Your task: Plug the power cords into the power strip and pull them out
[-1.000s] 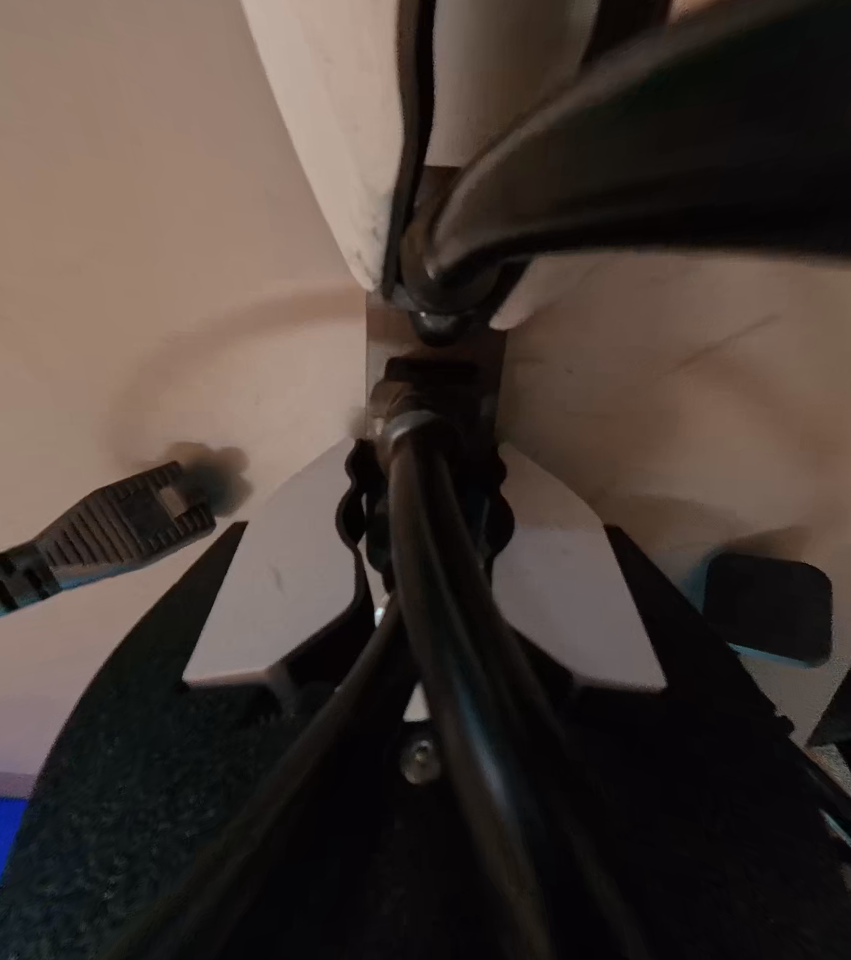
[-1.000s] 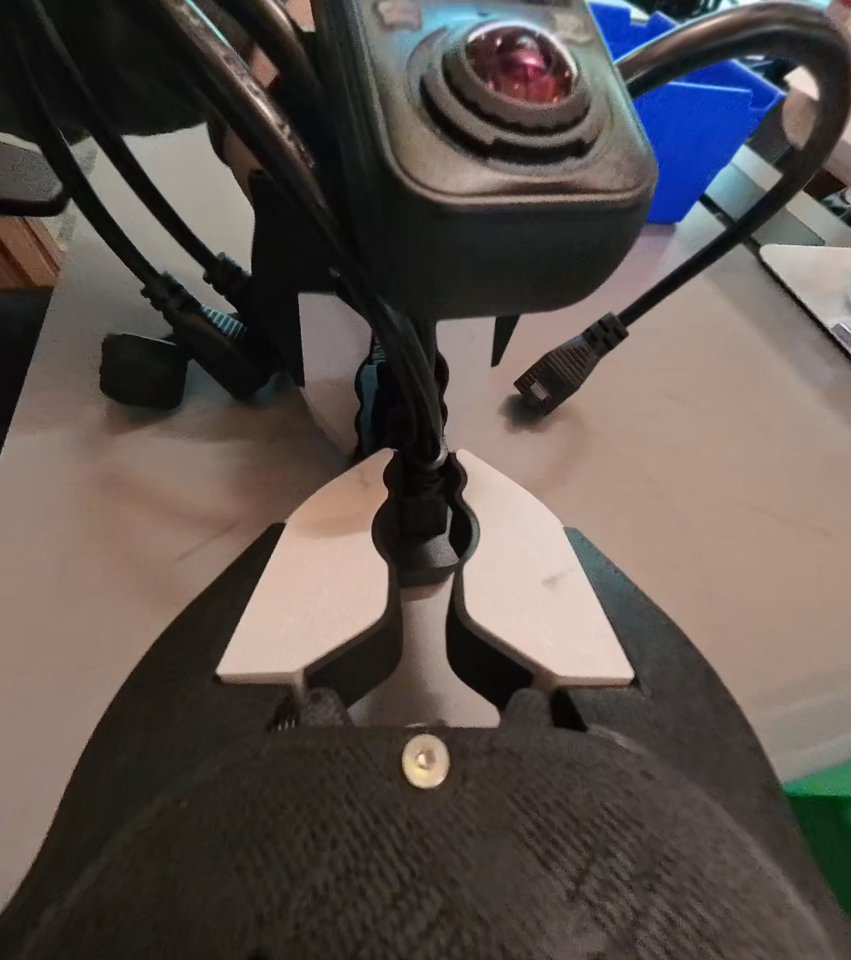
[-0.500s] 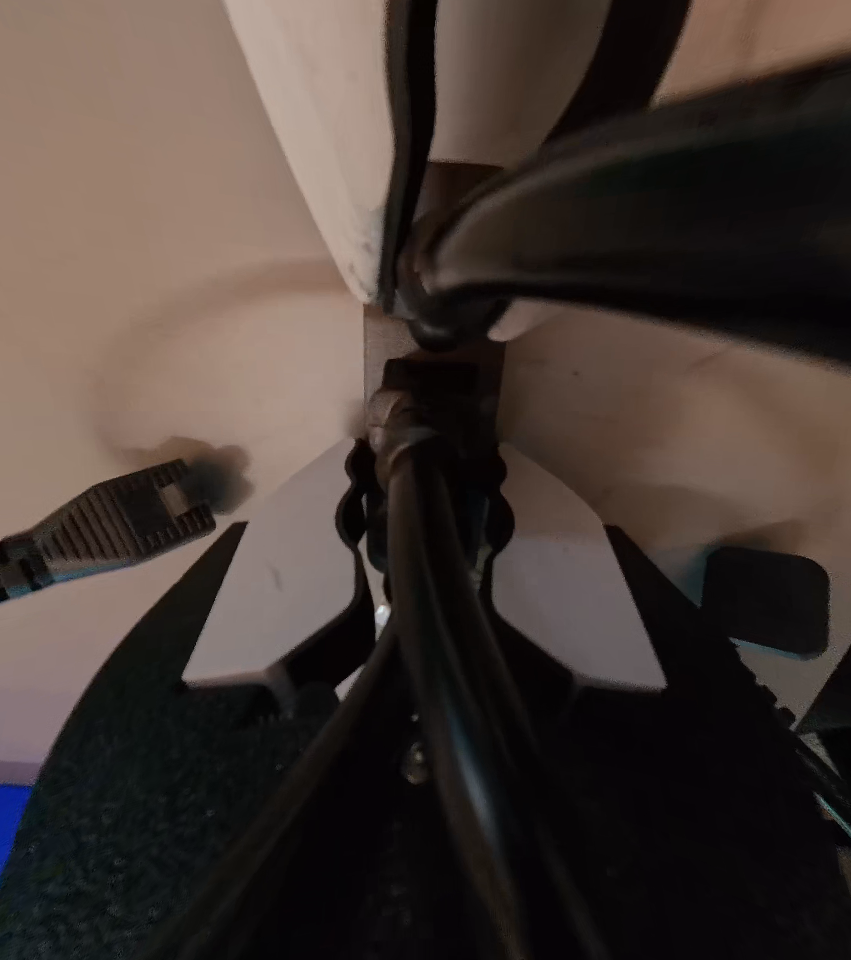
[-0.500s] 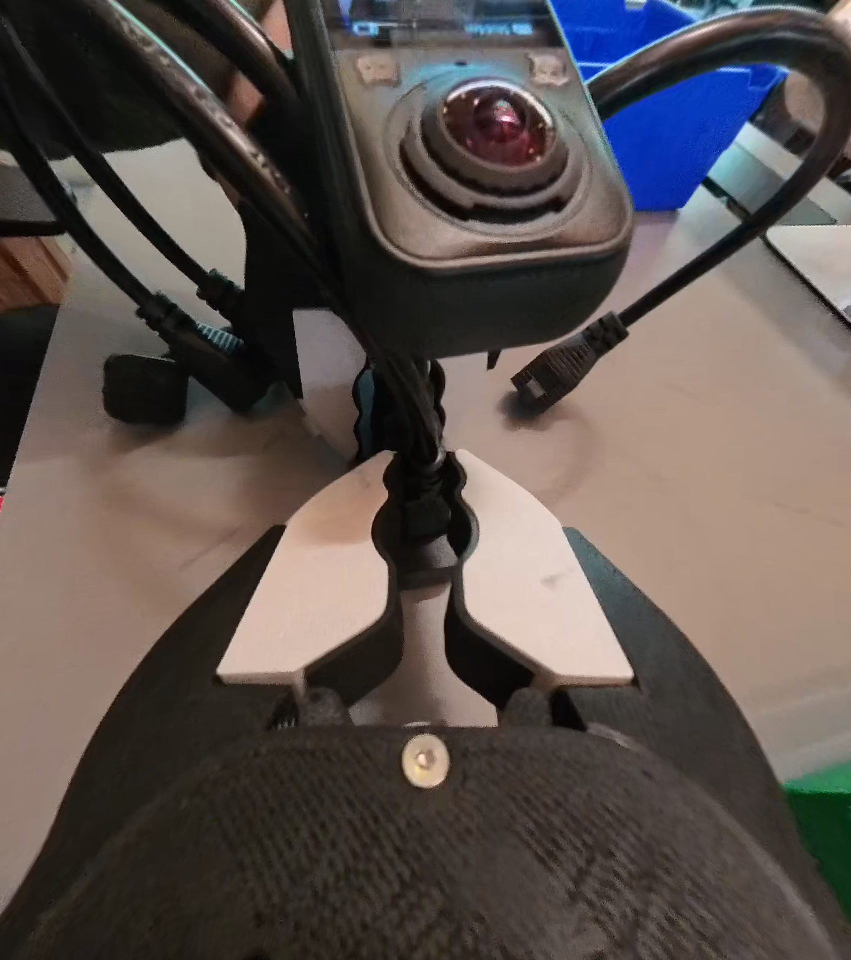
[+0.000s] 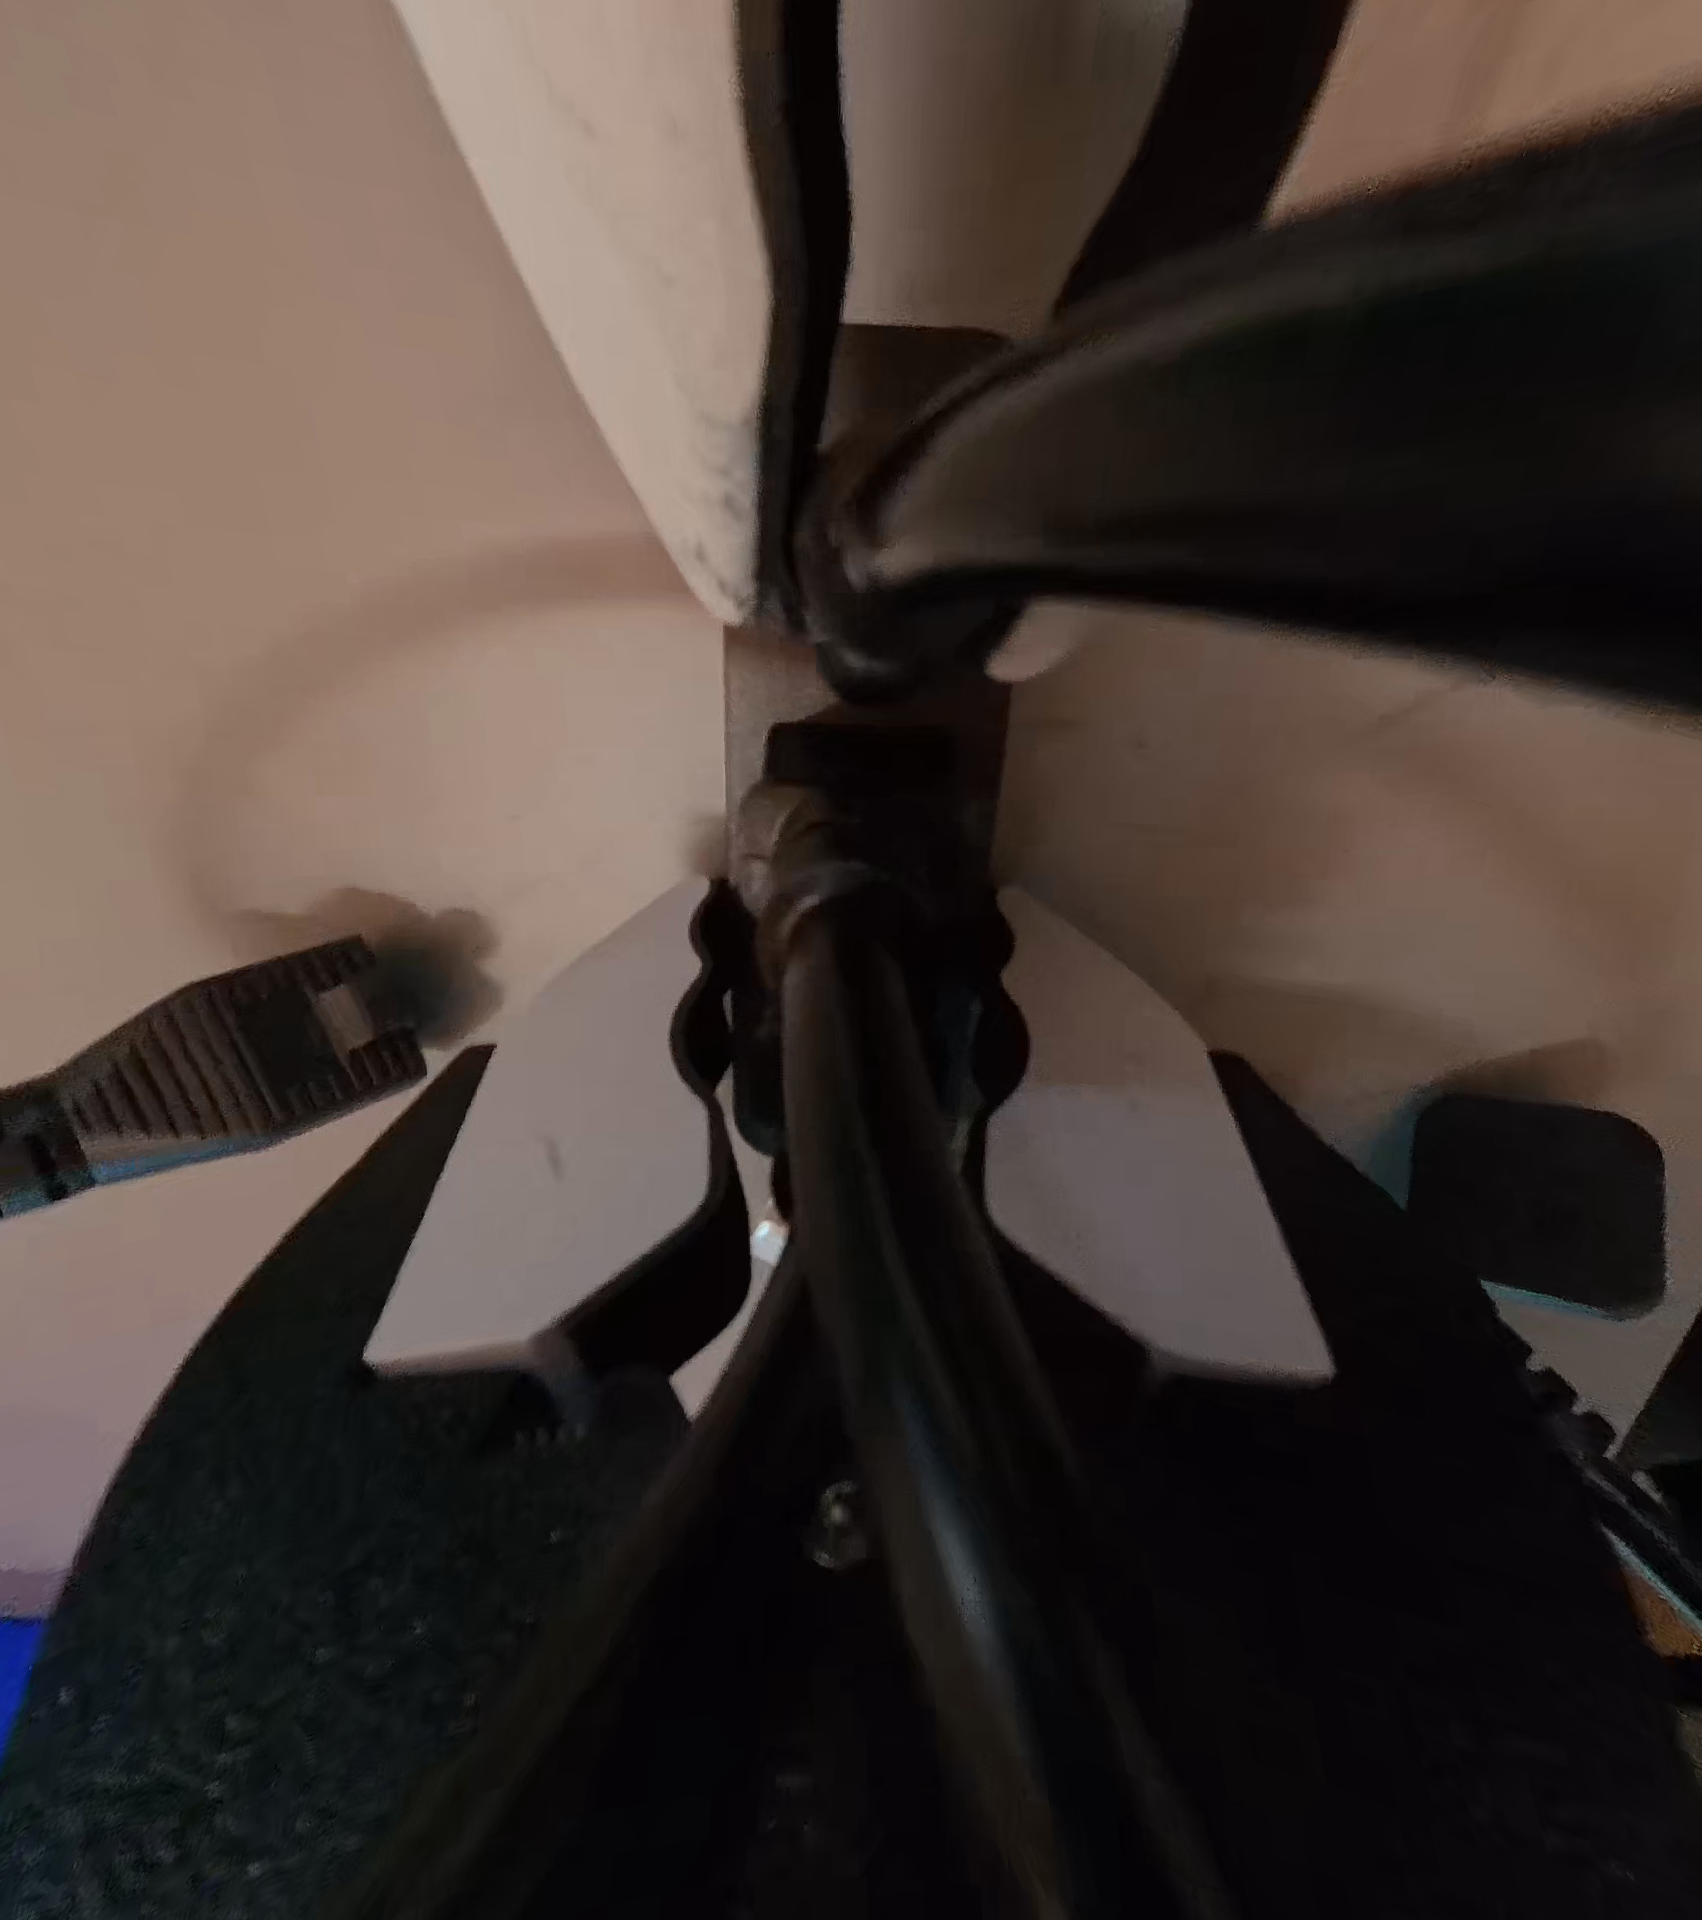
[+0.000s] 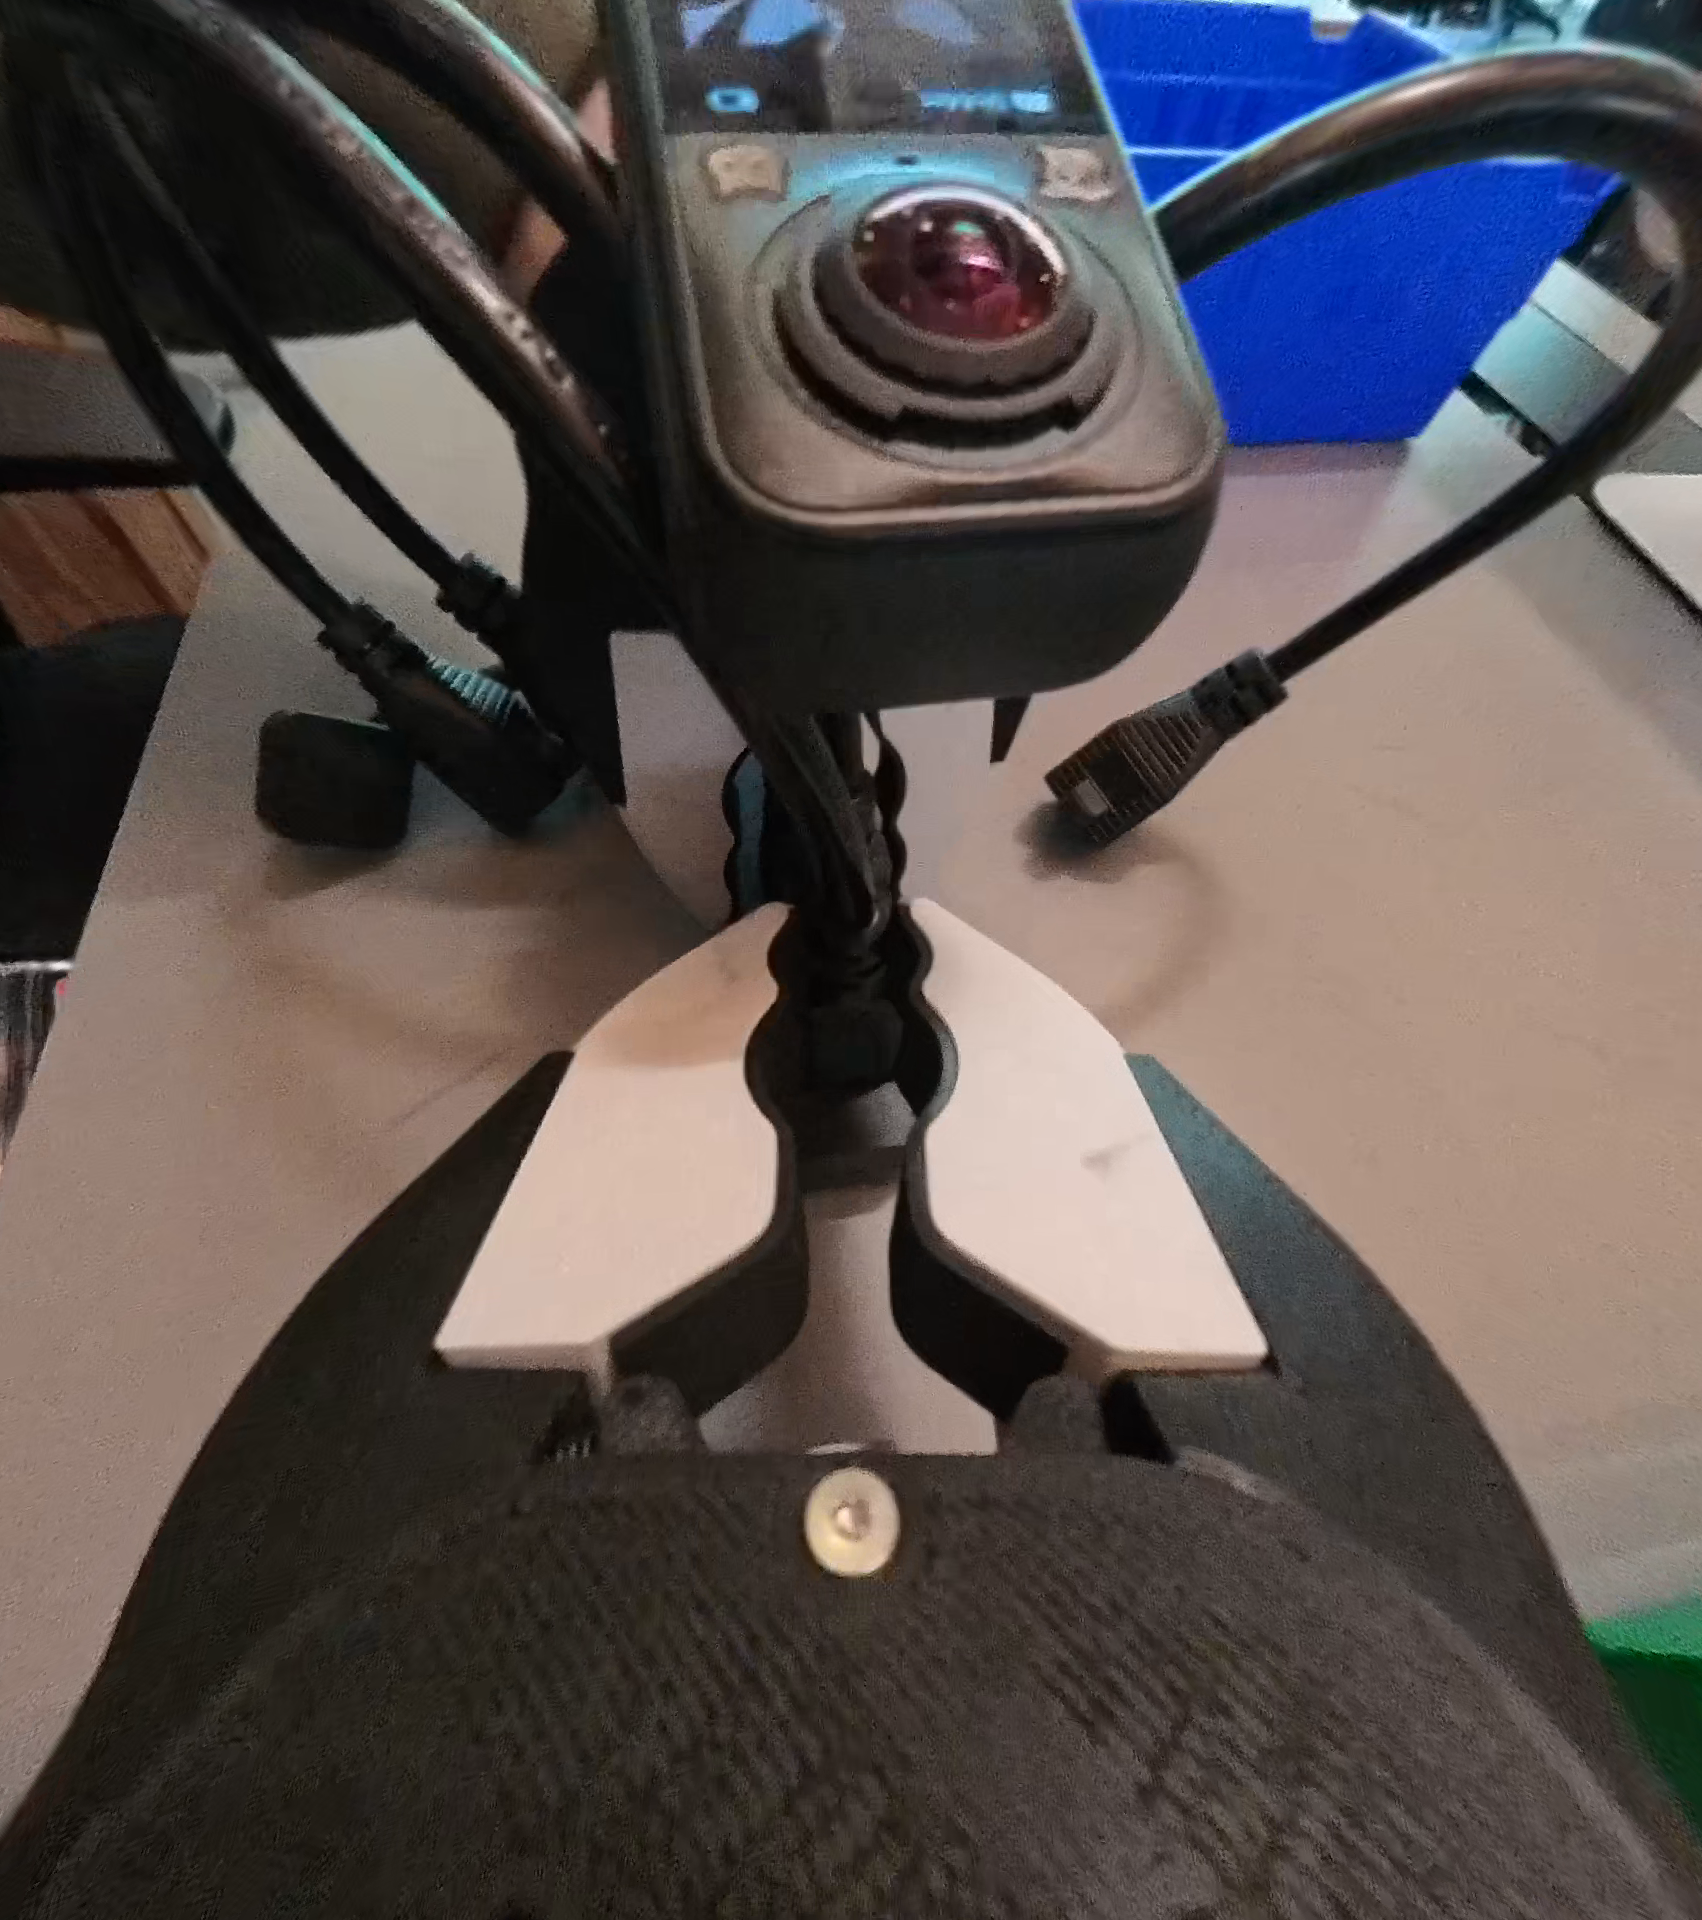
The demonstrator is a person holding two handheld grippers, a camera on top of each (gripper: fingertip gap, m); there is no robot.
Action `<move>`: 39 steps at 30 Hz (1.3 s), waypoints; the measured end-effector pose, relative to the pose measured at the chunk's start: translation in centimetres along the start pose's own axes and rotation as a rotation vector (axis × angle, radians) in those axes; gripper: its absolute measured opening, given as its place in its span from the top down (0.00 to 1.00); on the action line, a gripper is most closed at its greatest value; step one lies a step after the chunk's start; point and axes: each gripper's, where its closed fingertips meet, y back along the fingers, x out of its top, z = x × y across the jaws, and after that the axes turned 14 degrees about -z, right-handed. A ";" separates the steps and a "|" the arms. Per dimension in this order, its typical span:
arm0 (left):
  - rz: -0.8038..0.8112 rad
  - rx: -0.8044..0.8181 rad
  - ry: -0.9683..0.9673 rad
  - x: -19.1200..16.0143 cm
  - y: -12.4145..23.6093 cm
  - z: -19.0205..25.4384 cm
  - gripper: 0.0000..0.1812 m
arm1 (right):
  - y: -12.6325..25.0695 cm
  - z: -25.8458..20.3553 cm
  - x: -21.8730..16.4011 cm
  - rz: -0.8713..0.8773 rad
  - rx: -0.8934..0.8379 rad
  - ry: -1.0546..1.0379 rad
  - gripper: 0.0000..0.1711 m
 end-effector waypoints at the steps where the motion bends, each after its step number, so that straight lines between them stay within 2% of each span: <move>1: -0.006 -0.006 0.028 0.0 0.0 -0.2 0.76 | 0.0 0.5 0.0 0.020 0.002 -0.043 0.92; 3: -0.005 -0.018 0.053 0.1 0.0 -0.4 0.75 | -0.1 1.2 0.1 0.067 0.004 -0.102 0.92; 7: 0.038 -0.023 0.014 0.1 0.0 -0.1 0.75 | 0.1 0.3 0.7 0.067 0.008 -0.040 0.92; 12: 0.052 -0.039 0.078 0.2 0.0 -0.5 0.75 | -0.1 1.5 0.9 0.130 0.019 -0.126 0.92; 15: 0.069 -0.029 0.025 0.3 0.0 -0.1 0.75 | 0.2 0.3 0.8 0.081 0.029 -0.018 0.92; 20: 0.097 -0.053 0.085 0.6 0.1 -0.6 0.76 | 0.1 1.6 1.1 0.153 0.023 -0.130 0.92; 24: 0.077 -0.027 0.005 0.5 0.0 0.0 0.75 | 0.4 0.2 0.8 0.081 0.045 -0.010 0.92; 26: 0.094 -0.053 0.054 0.8 0.1 -0.3 0.75 | 0.4 1.0 0.9 0.108 0.034 -0.083 0.92; 30: 0.108 -0.020 0.059 0.8 0.1 -0.1 0.76 | 0.4 0.6 0.3 0.104 0.048 -0.091 0.91; 39: 0.383 -0.008 0.083 1.3 0.2 -0.3 0.75 | 0.0 0.7 -0.3 0.111 0.047 -0.128 0.91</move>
